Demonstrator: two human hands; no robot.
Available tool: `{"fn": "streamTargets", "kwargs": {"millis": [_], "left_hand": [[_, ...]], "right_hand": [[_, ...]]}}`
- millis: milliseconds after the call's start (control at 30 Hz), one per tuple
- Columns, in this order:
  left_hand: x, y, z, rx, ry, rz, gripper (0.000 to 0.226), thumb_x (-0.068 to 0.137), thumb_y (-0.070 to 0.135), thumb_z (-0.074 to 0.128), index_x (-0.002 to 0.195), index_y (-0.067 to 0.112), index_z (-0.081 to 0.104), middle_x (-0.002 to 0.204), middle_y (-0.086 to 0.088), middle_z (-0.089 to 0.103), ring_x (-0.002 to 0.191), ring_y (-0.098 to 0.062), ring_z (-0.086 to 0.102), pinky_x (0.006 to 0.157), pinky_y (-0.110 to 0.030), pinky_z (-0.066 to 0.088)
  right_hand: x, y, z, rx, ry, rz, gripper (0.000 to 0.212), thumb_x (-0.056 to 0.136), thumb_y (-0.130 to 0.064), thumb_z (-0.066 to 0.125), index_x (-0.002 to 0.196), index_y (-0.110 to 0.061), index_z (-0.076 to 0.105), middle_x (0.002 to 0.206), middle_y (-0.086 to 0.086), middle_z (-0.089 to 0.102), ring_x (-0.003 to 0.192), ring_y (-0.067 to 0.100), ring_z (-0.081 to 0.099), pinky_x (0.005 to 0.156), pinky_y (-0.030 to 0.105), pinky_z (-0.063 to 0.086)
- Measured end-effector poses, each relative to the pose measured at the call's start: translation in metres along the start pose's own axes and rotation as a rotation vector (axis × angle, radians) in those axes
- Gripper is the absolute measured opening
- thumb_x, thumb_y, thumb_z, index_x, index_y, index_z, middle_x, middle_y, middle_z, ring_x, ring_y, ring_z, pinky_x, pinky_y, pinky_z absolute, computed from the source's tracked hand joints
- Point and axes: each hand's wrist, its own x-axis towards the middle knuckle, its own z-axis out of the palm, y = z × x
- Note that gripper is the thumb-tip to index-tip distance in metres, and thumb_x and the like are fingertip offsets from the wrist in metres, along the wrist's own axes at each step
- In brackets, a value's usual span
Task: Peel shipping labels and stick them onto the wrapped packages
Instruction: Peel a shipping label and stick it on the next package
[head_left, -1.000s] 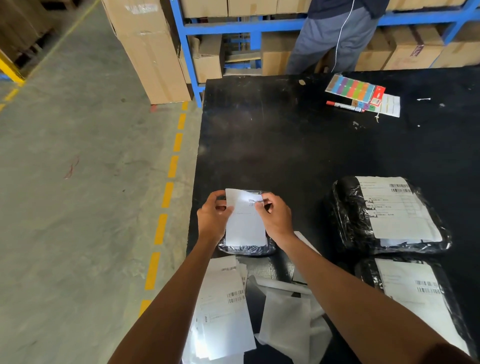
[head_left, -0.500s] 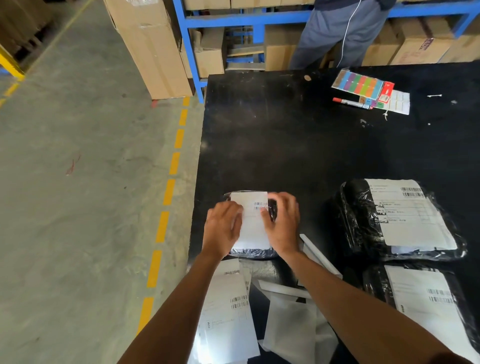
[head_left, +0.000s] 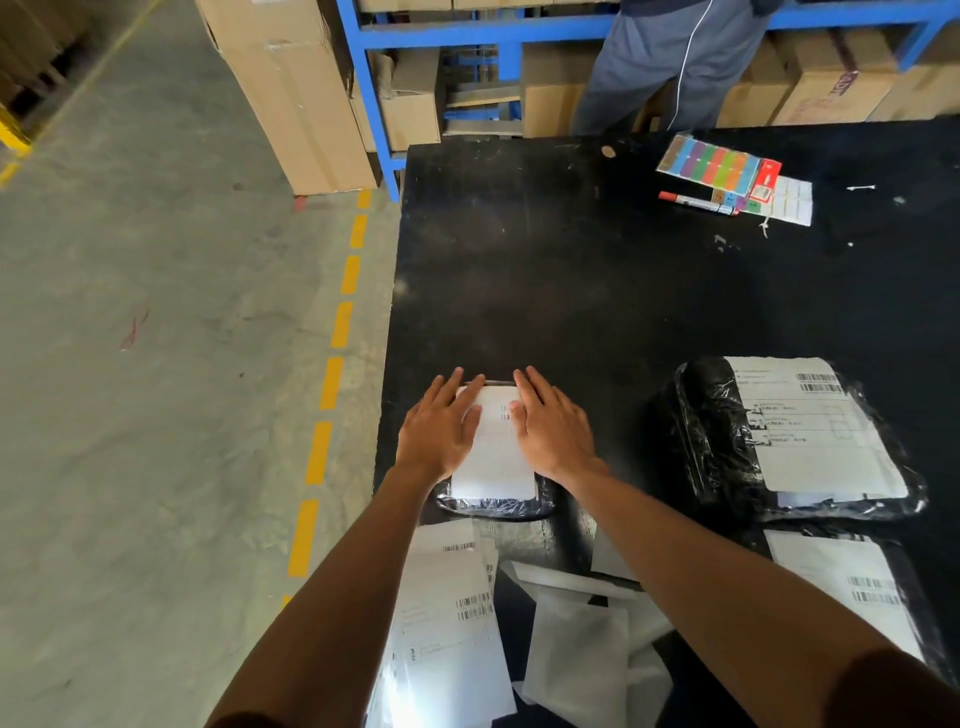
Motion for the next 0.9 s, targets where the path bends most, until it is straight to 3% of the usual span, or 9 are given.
{"fn": "streamTargets", "kwargs": {"millis": [67,133,267,367,433,500,667,800,900], "left_hand": [[-0.013,-0.005,0.011,-0.150,0.019,-0.071,0.057,0.102,0.047,0.019,0.155,0.030,0.009,0.165,0.007,0.002,0.152,-0.022,0.003,0.116,-0.049,0.027],[-0.027,-0.004,0.018,-0.310,0.054,-0.121,0.060,0.103,0.048,0.022,0.156,0.027,0.002,0.165,0.006,-0.002,0.152,-0.022,0.007,0.116,-0.048,0.030],[-0.050,0.001,0.015,-0.588,-0.059,-0.142,0.071,0.100,0.049,0.036,0.155,0.026,-0.002,0.157,-0.003,0.031,0.137,-0.023,0.043,0.105,-0.037,0.046],[-0.059,0.002,0.011,-0.536,-0.028,-0.198,0.075,0.096,0.054,0.040,0.156,0.021,0.008,0.150,-0.007,0.045,0.134,-0.027,0.047,0.107,-0.047,0.044],[-0.061,0.009,0.008,-0.515,-0.016,-0.250,0.069,0.100,0.042,0.044,0.156,0.016,0.013,0.147,-0.010,0.048,0.133,-0.031,0.048,0.109,-0.047,0.041],[-0.062,0.018,0.006,-0.535,-0.029,-0.300,0.066,0.101,0.035,0.046,0.156,0.016,0.014,0.148,-0.011,0.048,0.133,-0.032,0.048,0.111,-0.046,0.039],[-0.056,0.025,0.012,-0.714,-0.056,-0.412,0.063,0.100,0.033,0.049,0.155,0.021,0.021,0.150,-0.009,0.045,0.132,-0.030,0.048,0.110,-0.047,0.041],[-0.057,0.050,0.019,-0.810,-0.022,-0.477,0.056,0.105,0.037,0.030,0.156,0.025,0.011,0.154,-0.010,0.036,0.134,-0.032,0.043,0.113,-0.046,0.036],[-0.062,0.067,0.025,-0.803,0.016,-0.489,0.055,0.106,0.039,0.024,0.156,0.027,0.005,0.154,-0.012,0.036,0.137,-0.036,0.040,0.115,-0.049,0.033]], "right_hand": [[-0.017,0.000,0.008,0.051,0.002,0.008,0.061,0.102,-0.048,0.026,0.156,-0.027,0.007,0.166,-0.005,-0.004,0.144,0.028,0.031,0.111,0.047,0.037],[-0.035,0.003,0.016,0.058,0.005,-0.021,0.066,0.100,-0.054,0.026,0.156,-0.029,0.000,0.164,-0.006,-0.015,0.144,0.027,0.031,0.107,0.047,0.043],[-0.048,0.003,0.017,0.098,0.023,-0.015,0.064,0.102,-0.050,0.023,0.155,-0.028,-0.003,0.163,-0.007,-0.019,0.139,0.025,0.038,0.094,0.043,0.054],[-0.054,0.001,0.014,0.249,0.061,0.188,0.058,0.105,-0.041,0.023,0.157,-0.022,0.007,0.165,0.003,0.003,0.135,0.028,0.043,0.097,0.043,0.050],[-0.059,0.001,0.015,0.392,0.109,0.355,0.053,0.104,-0.043,0.024,0.148,-0.013,0.034,0.154,0.013,0.034,0.128,0.032,0.049,0.099,0.043,0.044],[-0.061,0.001,0.016,0.439,0.103,0.431,0.052,0.103,-0.044,0.026,0.127,-0.008,0.055,0.133,0.018,0.054,0.114,0.035,0.055,0.095,0.041,0.044],[-0.050,0.006,-0.010,0.715,-0.019,0.602,0.065,0.091,-0.063,0.044,0.118,-0.006,0.063,0.117,0.017,0.064,0.108,0.036,0.059,0.089,0.037,0.048],[-0.042,-0.006,-0.035,0.701,0.038,0.514,0.072,0.079,-0.075,0.050,0.124,-0.020,0.055,0.120,0.016,0.057,0.113,0.036,0.054,0.101,0.043,0.046],[-0.047,-0.005,-0.046,0.638,0.050,0.460,0.064,0.086,-0.067,0.050,0.123,-0.016,0.057,0.120,0.016,0.062,0.115,0.037,0.056,0.099,0.042,0.046]]}}
